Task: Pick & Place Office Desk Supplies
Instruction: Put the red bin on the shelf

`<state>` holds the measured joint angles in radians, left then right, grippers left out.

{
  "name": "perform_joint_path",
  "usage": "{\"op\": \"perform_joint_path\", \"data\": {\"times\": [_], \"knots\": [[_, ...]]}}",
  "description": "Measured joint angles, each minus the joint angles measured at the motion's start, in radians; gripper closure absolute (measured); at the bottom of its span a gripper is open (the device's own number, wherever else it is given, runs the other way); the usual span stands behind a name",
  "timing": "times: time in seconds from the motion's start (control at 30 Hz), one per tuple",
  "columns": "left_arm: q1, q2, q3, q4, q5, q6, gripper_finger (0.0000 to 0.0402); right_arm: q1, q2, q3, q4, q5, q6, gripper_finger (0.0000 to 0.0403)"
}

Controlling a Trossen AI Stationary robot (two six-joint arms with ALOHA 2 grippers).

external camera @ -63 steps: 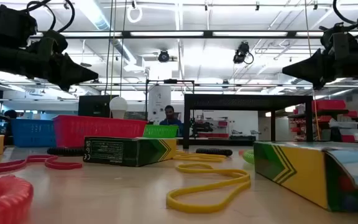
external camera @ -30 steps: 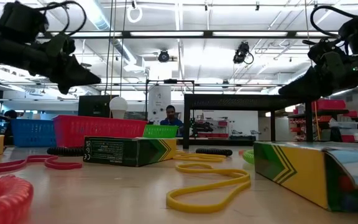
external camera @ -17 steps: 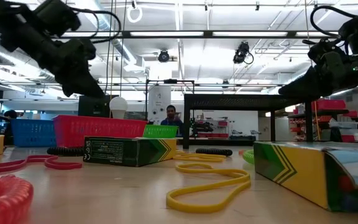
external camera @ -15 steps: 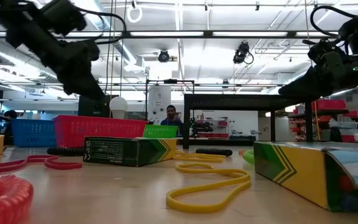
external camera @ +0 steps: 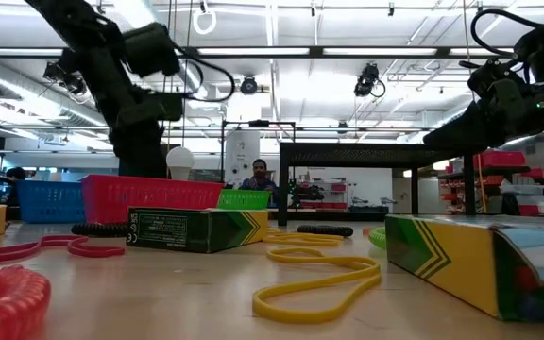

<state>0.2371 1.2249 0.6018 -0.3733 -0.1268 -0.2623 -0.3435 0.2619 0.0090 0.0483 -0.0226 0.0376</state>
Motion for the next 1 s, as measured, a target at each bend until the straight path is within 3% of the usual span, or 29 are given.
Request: {"op": "perform_joint_path", "data": {"times": [0.27,0.6,0.87,1.0], "knots": [[0.006,0.069,0.000,0.002,0.060,0.018,0.0220,0.000,0.000,0.000,0.000,-0.010,0.003,0.0399],[0.006,0.063,0.010,-0.002,0.051,0.089,0.0380,0.000,0.000,0.000,0.000,-0.012,0.003,0.0398],[0.005,0.024,0.128,0.003,0.021,0.217,0.0385,0.000,0.000,0.000,0.000,-0.012,0.002,0.0398],[-0.003,0.017,0.186,0.159,0.043,0.252,0.0386,0.000,0.000,0.000,0.000,-0.012,-0.001,0.0398]]}}
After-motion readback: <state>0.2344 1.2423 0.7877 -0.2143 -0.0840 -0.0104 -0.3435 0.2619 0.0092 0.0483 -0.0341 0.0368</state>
